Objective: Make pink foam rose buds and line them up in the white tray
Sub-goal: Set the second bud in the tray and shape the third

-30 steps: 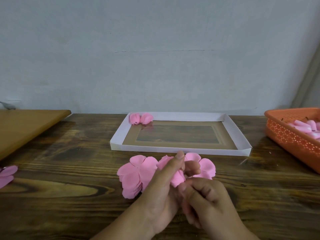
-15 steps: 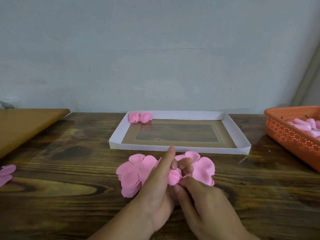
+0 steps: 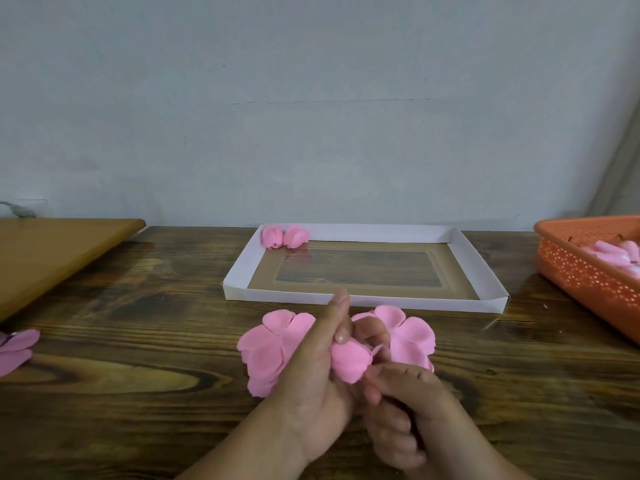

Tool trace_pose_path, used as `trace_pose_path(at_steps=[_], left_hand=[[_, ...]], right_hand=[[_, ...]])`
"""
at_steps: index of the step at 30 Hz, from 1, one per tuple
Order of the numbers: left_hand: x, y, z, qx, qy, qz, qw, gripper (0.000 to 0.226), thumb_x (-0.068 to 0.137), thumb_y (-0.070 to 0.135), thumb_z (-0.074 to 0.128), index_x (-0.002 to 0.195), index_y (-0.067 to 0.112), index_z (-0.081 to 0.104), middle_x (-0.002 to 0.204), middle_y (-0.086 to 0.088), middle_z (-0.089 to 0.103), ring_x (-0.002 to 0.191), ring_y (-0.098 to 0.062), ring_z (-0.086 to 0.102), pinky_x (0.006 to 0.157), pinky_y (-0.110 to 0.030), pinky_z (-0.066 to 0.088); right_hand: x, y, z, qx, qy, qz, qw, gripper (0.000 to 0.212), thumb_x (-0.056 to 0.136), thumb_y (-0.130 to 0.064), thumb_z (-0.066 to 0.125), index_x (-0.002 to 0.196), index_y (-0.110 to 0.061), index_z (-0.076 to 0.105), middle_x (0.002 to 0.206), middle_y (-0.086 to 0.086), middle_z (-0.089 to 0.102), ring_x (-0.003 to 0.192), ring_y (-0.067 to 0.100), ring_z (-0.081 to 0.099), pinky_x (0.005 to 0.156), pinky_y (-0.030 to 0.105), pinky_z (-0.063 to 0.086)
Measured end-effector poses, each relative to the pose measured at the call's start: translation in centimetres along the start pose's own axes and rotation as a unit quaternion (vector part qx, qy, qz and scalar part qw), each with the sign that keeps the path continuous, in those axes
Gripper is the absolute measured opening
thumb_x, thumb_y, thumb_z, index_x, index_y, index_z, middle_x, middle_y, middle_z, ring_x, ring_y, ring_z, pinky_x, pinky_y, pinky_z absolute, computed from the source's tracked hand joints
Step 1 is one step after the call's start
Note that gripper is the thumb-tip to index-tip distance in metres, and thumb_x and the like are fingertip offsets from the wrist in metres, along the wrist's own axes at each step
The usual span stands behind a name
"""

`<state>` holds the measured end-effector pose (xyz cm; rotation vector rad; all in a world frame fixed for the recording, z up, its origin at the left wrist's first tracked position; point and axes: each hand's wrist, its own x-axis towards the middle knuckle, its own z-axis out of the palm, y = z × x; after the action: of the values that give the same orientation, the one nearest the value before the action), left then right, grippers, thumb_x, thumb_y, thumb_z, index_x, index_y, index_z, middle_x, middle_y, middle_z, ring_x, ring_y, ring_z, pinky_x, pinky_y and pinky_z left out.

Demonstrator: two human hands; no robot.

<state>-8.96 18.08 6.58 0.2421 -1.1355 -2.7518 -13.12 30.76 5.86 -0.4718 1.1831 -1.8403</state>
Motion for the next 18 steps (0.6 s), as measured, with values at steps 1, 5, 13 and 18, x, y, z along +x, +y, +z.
trace_pose_path(at_steps=[1, 5, 13, 18], left_hand=[[0.0, 0.1, 0.0, 0.015, 0.005, 0.008, 1.0, 0.052, 0.076, 0.06, 0.075, 0.048, 0.025, 0.049, 0.066, 0.003, 0.065, 0.065, -0.014, 0.067, 0.072, -0.029, 0.039], [0.3, 0.2, 0.1, 0.044, 0.067, -0.015, 0.997, 0.051, 0.074, 0.06, 0.068, 0.046, 0.024, 0.044, 0.061, 0.002, 0.064, 0.058, -0.016, 0.064, 0.064, -0.028, 0.047], [0.8, -0.5, -0.1, 0.037, 0.098, -0.015, 0.994, 0.051, 0.071, 0.059, 0.071, 0.046, 0.024, 0.044, 0.062, -0.001, 0.065, 0.055, -0.015, 0.063, 0.062, -0.027, 0.051], [0.5, -0.6, 0.1, -0.008, 0.058, 0.012, 0.998, 0.051, 0.068, 0.05, 0.079, 0.044, 0.02, 0.045, 0.051, -0.003, 0.057, 0.053, -0.018, 0.064, 0.057, -0.029, 0.059]], right_hand=[[0.2, 0.1, 0.1, 0.029, -0.006, 0.018, 0.999, 0.024, 0.075, -0.023, 0.06, 0.056, -0.009, 0.059, 0.043, 0.005, 0.033, 0.029, 0.011, 0.03, 0.035, 0.011, 0.025], [0.1, 1.0, 0.1, -0.251, 0.033, -0.09, 0.963, 0.027, 0.092, -0.029, 0.056, 0.067, -0.025, 0.065, 0.051, -0.005, 0.054, 0.042, 0.01, 0.046, 0.044, 0.022, 0.036], [-0.1, 1.2, -0.8, -0.64, 0.075, -0.285, 0.71, 0.026, 0.097, -0.025, 0.047, 0.087, -0.016, 0.069, 0.072, -0.006, 0.065, 0.061, 0.011, 0.054, 0.048, 0.028, 0.043], [-0.2, 0.4, 0.2, -0.299, 0.044, -0.114, 0.947, 0.036, 0.087, -0.021, 0.057, 0.052, -0.014, 0.054, 0.044, -0.004, 0.044, 0.039, 0.007, 0.038, 0.042, 0.018, 0.03]])
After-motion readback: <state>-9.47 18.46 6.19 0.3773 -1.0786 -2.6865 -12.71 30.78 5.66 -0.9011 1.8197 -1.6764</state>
